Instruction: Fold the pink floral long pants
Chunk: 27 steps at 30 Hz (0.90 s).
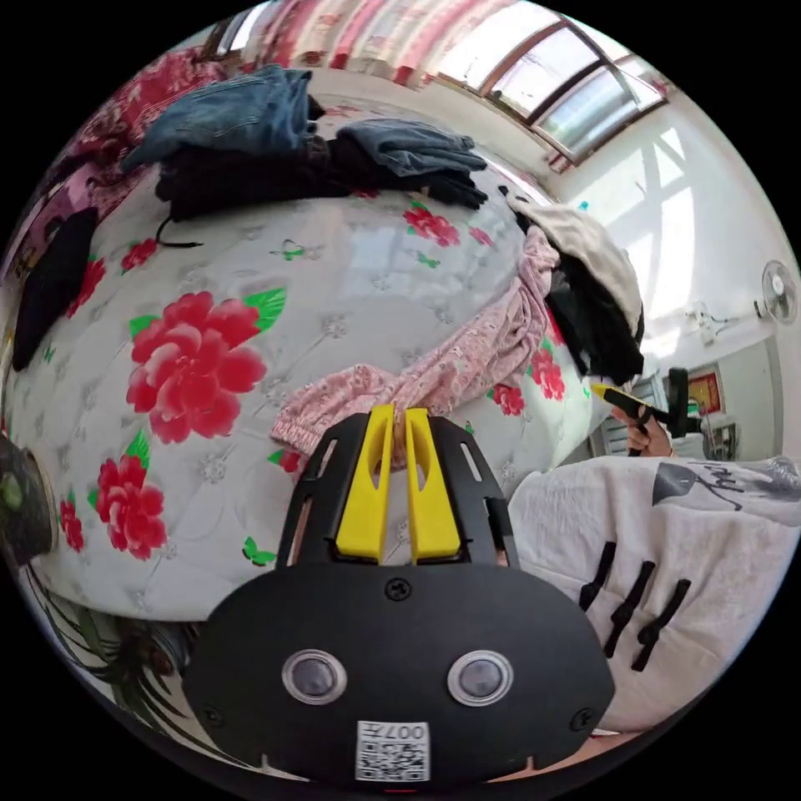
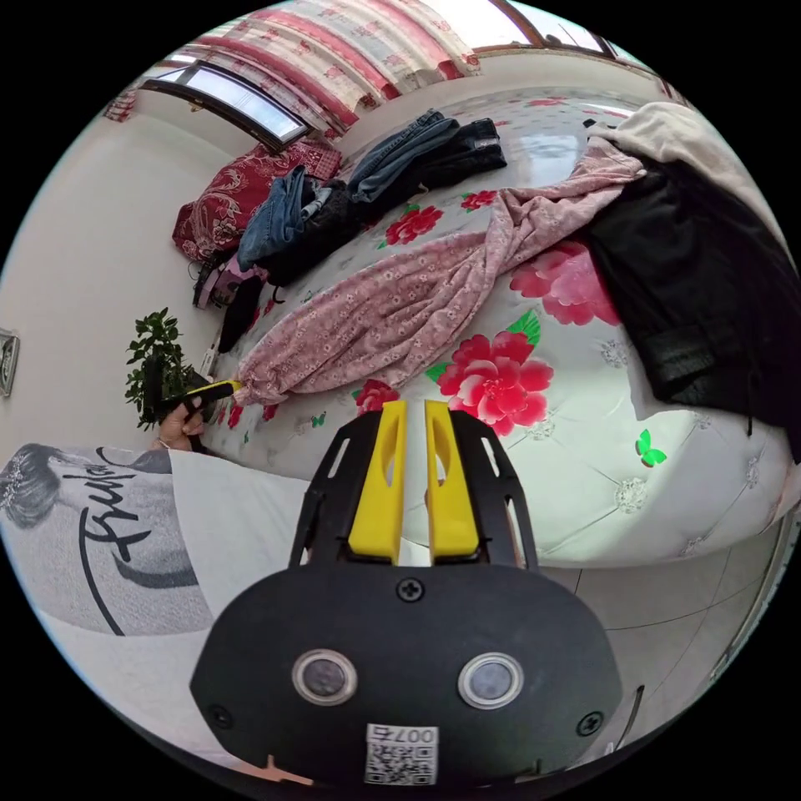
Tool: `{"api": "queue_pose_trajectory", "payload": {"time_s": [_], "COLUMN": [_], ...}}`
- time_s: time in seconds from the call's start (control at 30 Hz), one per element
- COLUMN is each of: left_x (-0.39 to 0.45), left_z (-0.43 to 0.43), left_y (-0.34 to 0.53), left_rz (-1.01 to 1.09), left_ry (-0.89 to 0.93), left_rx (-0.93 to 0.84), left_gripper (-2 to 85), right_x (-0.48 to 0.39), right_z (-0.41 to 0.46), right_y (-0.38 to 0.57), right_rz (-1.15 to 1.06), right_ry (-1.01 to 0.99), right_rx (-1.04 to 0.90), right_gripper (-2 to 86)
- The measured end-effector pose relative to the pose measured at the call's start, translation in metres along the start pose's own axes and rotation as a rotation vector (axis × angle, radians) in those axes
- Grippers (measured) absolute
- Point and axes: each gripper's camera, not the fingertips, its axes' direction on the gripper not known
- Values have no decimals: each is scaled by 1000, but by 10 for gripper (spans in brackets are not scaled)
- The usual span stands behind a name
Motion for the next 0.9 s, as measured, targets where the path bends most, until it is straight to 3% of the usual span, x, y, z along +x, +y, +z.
{"api": "queue_pose_trajectory", "payload": {"time_s": [0.07, 0.27, 0.67, 0.87, 0.9], "left_x": [-37, -37, 37, 49, 49], "left_z": [-45, -88, -155, -158, -158], "left_y": [35, 105, 144, 154, 154], "left_rz": [-173, -333, -379, -509, -522], "left_ry": [-31, -56, -101, -92, -92], "left_rx": [78, 184, 349, 372, 377], "left_gripper": [-1, -1, -1, -1, -1], "right_x": [-2, -18, -29, -16, -19], "right_z": [7, 32, 101, 174, 170], "right_y": [-14, -66, -275, -297, -294], "right_rz": [-10, -97, -171, -208, -258], "right_ry": [-15, -12, 202, 352, 356], "right_rx": [-5, -21, -68, -305, -235], "right_gripper": [46, 68, 103, 75, 70]}}
